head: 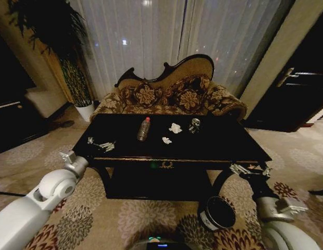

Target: Move to the front of the table and place the trash on the table into the trash bin.

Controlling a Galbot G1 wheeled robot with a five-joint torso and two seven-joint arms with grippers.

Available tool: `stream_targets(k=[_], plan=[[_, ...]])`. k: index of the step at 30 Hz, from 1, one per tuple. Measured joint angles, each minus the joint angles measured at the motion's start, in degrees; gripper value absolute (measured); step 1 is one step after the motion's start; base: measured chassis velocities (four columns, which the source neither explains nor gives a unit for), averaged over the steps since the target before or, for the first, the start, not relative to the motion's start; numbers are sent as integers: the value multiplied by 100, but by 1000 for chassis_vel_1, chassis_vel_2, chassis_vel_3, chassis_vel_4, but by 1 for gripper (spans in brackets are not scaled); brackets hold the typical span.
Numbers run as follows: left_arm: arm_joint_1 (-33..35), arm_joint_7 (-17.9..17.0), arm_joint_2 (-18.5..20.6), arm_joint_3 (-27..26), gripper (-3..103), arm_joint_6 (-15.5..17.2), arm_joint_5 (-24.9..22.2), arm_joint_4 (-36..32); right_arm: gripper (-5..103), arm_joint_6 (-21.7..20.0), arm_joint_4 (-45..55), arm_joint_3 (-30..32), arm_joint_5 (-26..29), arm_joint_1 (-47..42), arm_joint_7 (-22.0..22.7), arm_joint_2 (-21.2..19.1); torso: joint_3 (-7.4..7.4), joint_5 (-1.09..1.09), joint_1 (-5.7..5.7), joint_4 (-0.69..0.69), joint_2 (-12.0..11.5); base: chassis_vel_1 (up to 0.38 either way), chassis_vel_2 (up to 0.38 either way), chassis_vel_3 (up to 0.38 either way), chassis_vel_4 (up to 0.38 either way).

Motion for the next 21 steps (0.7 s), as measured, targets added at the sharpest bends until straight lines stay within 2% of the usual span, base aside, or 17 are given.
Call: stream_targets(k=[2, 6, 7, 10, 12, 17, 21], plan=[[-146, 12, 28, 116, 99, 10, -86, 33, 100, -4, 4, -15, -4, 7, 0, 12, 0, 0, 0, 0, 0, 0, 0, 0, 0], [-970, 19, 215, 756, 99, 73, -407, 143, 100, -16, 22, -68, -29, -17, -5, 123, 0, 0, 1, -1, 0, 0, 0, 0, 0], [-970, 19, 215, 756, 99, 73, -407, 143, 100, -16, 22, -68, -29, -17, -5, 123, 0, 0, 1, -1, 0, 0, 0, 0, 0], [-1712, 13, 244, 1540, 99, 102, -514, 377, 100, -16, -6, -73, -44, -20, -5, 163, 0, 0, 0, -1, 0, 0, 0, 0, 0], [-1913, 8, 223, 1749, 99, 106, -522, 441, 100, -17, -8, -73, -44, -18, -6, 173, 0, 0, 0, -1, 0, 0, 0, 0, 0], [-2816, -118, -4, 2645, 99, 144, -550, 612, 100, -18, 9, -57, -54, -48, -10, 223, 1, 0, 1, -1, 0, 0, 0, 0, 0], [-3107, -151, -161, 2986, 99, 165, -486, 740, 100, -17, 21, -55, -71, -53, -9, 273, 0, 1, 0, -2, 0, 0, 0, 0, 0]])
